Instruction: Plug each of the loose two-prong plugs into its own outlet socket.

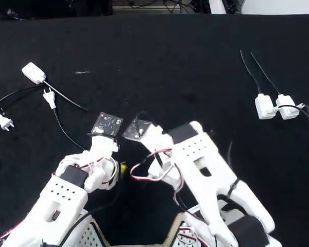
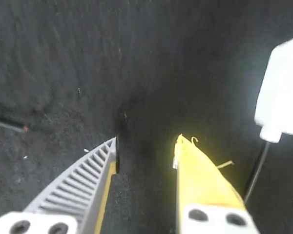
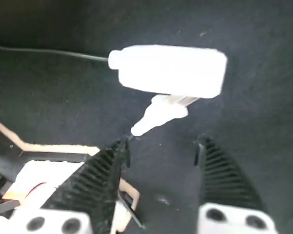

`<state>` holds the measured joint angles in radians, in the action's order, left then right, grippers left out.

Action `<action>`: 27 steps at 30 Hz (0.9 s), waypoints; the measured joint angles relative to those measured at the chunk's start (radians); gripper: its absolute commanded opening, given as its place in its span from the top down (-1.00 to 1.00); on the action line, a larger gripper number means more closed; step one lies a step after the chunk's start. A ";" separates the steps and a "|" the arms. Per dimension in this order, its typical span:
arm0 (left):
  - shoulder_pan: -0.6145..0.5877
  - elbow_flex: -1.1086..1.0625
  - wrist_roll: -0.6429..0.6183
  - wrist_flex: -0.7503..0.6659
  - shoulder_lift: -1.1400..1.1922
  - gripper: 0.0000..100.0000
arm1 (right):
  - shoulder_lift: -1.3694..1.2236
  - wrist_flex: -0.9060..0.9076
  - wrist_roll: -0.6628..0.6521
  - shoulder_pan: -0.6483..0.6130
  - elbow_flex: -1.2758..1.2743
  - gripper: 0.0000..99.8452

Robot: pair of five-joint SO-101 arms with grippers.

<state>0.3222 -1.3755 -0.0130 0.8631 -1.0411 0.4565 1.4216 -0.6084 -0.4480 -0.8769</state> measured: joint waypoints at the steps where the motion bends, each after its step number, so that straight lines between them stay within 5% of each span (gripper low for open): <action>1: 0.000 0.000 0.002 0.002 0.000 0.61 | 0.012 -0.006 0.002 -0.006 -0.023 0.53; 15: -0.006 0.002 0.002 0.000 -0.009 0.61 | 0.049 -0.295 0.002 -0.002 -0.256 0.53; 23: -0.250 0.011 -0.064 0.000 -0.009 0.61 | 0.049 -0.443 0.068 0.052 -0.319 0.56; 27: -0.287 0.014 -0.074 0.000 -0.009 0.61 | 0.060 -0.460 0.060 0.092 -0.341 0.84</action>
<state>0.0353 -1.3617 -0.0867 0.8631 -1.0503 0.5163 0.9613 -0.5485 -0.3560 -1.2175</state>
